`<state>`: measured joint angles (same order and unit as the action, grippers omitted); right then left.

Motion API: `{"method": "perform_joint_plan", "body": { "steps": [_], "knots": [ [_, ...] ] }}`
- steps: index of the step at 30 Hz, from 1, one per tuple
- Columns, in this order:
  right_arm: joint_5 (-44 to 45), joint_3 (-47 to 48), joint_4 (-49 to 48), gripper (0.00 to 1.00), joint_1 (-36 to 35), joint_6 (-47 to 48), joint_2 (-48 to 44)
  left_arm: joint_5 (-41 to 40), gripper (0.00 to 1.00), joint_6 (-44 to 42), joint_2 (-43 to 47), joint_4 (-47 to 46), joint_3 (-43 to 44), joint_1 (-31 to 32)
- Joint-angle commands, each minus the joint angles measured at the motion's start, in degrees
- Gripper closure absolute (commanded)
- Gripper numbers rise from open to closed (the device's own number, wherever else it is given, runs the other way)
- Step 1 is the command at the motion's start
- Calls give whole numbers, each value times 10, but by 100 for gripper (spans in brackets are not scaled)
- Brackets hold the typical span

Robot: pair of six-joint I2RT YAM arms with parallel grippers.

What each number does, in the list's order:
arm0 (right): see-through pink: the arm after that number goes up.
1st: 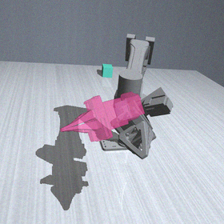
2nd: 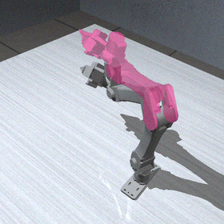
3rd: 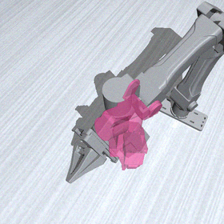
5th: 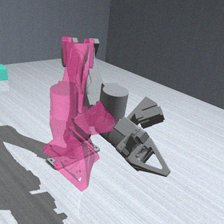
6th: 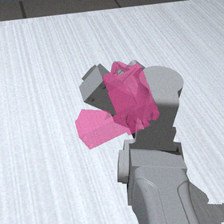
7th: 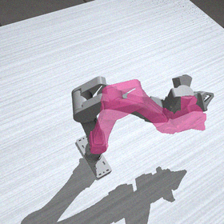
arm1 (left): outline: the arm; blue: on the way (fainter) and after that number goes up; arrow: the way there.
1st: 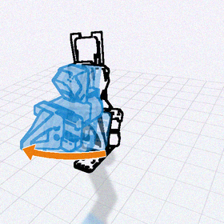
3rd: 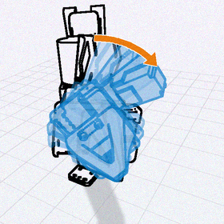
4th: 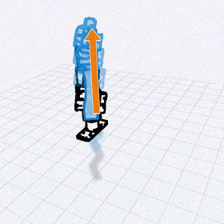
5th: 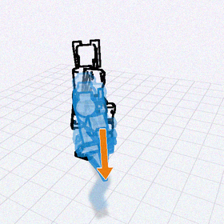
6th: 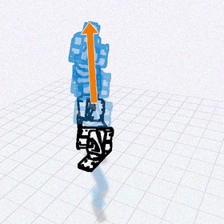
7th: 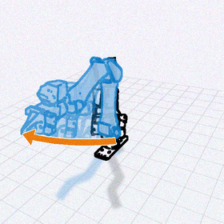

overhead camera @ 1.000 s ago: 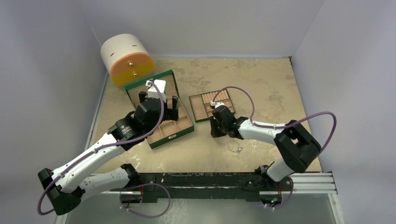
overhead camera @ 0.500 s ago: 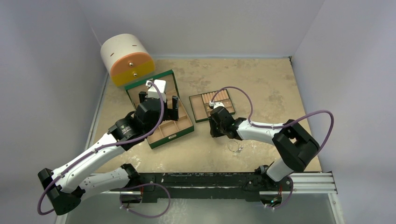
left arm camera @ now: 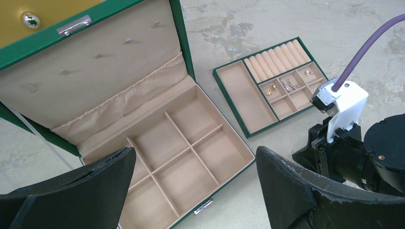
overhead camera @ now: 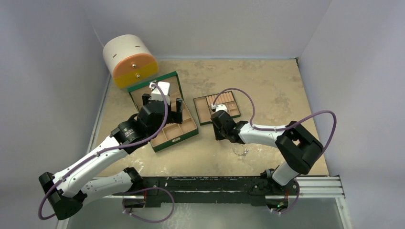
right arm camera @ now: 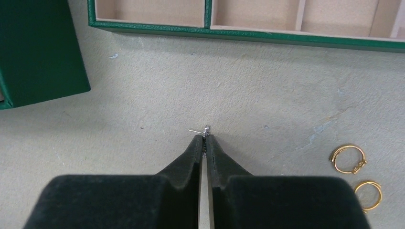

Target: Organize the mixed jewelry

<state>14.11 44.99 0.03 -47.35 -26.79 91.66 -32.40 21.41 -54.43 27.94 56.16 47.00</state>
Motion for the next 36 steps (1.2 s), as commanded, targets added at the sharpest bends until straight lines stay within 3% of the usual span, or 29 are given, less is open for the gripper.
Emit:
{"method": "perform_joint_plan", "body": {
  "steps": [1, 4, 14, 23, 36],
  "knots": [
    [28, 12, 38, 96, -6, 4, 18, 1, 3, -8, 1, -14, 27, -1],
    [24, 14, 38, 100, -7, 0, 13, 1, 3, -8, 0, -14, 27, -1],
    [16, 19, 60, 100, -7, -31, -43, 1, 3, -8, 1, -14, 28, -1],
    [76, 56, 93, 100, -1, -10, -77, 2, 3, -8, 0, -14, 27, -1],
    [92, 140, 88, 100, 114, 65, -66, -1, 3, -9, -2, -14, 27, -1]
  ]
}}
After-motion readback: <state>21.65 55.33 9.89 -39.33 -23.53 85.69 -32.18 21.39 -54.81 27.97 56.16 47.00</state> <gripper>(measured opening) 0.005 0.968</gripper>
